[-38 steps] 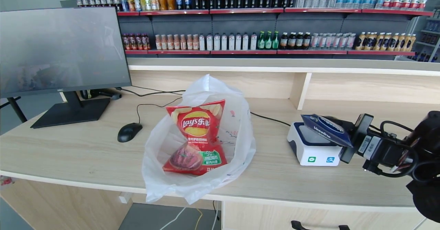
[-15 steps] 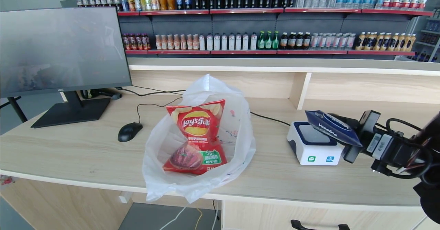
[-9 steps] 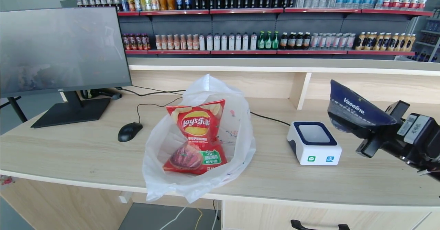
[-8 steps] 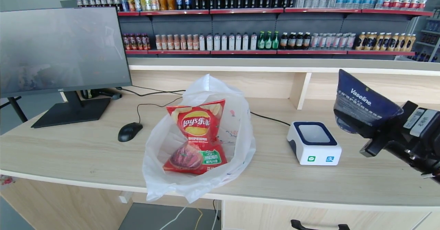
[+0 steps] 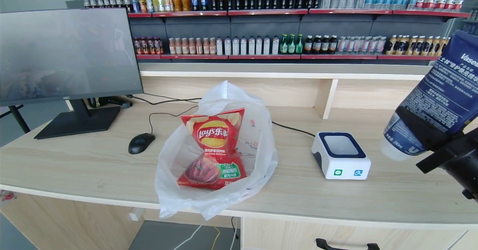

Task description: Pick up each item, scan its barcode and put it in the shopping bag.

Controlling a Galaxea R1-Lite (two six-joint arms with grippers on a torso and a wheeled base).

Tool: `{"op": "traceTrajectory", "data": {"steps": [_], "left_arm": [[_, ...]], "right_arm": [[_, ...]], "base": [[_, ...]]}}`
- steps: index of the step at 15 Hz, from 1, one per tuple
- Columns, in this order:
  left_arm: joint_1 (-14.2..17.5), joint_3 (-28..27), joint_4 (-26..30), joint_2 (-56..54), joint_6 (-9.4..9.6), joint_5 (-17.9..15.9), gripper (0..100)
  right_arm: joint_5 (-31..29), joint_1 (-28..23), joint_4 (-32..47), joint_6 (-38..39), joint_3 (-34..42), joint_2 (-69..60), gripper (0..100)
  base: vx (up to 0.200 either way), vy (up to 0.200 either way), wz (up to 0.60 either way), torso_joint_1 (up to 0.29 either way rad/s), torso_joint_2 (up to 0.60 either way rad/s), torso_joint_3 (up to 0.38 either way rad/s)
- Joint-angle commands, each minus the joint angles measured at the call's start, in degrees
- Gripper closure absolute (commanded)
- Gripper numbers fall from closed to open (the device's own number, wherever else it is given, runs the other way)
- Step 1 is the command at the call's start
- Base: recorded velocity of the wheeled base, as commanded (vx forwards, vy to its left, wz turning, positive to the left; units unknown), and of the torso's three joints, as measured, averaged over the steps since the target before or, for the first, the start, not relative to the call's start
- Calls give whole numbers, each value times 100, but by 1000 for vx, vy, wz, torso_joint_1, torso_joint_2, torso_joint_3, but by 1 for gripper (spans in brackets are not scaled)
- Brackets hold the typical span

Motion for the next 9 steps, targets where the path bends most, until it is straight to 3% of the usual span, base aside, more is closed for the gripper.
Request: {"op": "traceTrajectory", "data": {"steps": [1,5,9], "left_arm": [[0,-6,1,-2,2,2,0],[0,-6,10,-2,-7,2,0],[0,-6,10,-2,-7,2,0]], "right_arm": [[-91,-150,-9,130,88,26,100],[-91,-141,-9,147,9,325,100],[-91,-141,-9,156,88,343,100]], "base": [[0,0,0,0,0,0],[0,0,0,0,0,0],[0,200,0,0,4,2]]}}
